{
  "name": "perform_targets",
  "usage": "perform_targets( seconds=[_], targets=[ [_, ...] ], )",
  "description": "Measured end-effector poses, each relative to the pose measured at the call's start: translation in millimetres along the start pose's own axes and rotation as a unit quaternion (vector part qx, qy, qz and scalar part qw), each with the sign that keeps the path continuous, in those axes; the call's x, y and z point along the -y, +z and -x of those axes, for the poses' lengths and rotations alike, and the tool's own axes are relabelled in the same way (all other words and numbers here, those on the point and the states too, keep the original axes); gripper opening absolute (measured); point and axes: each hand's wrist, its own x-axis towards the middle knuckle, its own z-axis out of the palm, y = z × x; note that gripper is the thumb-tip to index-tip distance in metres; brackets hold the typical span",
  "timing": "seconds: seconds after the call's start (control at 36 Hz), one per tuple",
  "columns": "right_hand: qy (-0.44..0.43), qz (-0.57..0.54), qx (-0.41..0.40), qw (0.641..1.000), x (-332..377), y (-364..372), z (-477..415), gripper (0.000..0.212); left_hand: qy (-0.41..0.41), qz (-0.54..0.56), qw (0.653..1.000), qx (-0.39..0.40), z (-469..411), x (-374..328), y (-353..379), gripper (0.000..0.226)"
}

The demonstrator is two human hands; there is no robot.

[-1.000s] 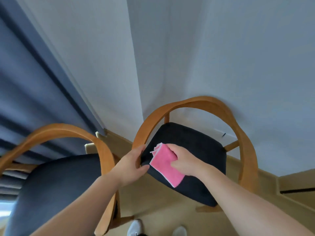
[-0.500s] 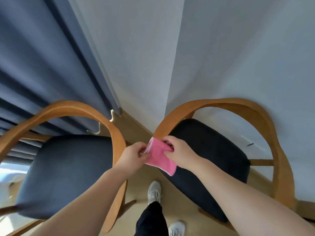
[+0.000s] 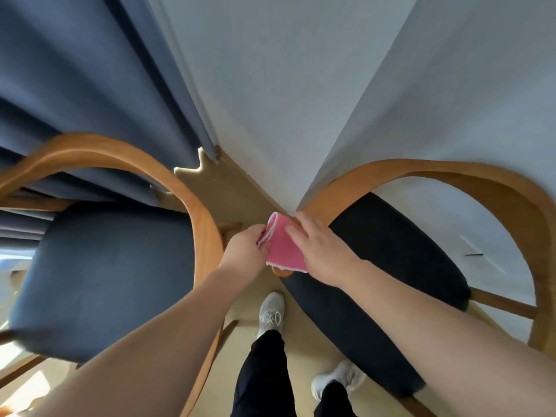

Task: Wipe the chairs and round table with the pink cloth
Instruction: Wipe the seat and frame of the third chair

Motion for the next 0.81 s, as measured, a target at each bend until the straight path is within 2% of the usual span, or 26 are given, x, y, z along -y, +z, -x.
perform_targets(
  seconds=[0.08,0.14,0.25,0.31,0.42,0.53,0.61,0.69,0.81],
  targets=[
    [-0.132,0.054,0.042,0.989,-10,4,-3,0.067,-0.008,0.017,1.000,0.001,2,6,2,0.020],
    [-0.189,0.069,0.065,0.977,-17,6,-9,0.063,-0.016,0.023,1.000,0.003,6,10,3,0.024],
    [-0.245,0.093,0.083,0.961,-26,6,-26,0.064,-0.011,0.023,1.000,0.011,14,13,6,0.028],
    [-0.267,0.116,0.086,0.953,-27,6,-32,0.068,-0.027,0.012,1.000,-0.009,17,14,7,0.028],
    [-0.287,0.162,0.081,0.941,-26,16,-33,0.063,-0.032,-0.033,0.998,-0.049,23,19,7,0.032],
    [-0.315,0.198,0.027,0.928,-27,26,-35,0.056,-0.025,-0.058,0.995,-0.082,29,24,10,0.034],
    [-0.355,0.210,0.044,0.910,-27,33,-44,0.057,-0.026,-0.055,0.992,-0.112,32,28,11,0.031],
    [-0.346,0.181,0.048,0.919,-26,38,-50,0.055,-0.034,-0.059,0.990,-0.126,33,34,12,0.031],
    [-0.303,0.145,-0.024,0.942,-32,46,-54,0.049,-0.038,-0.072,0.989,-0.121,35,38,15,0.031]
  ],
)
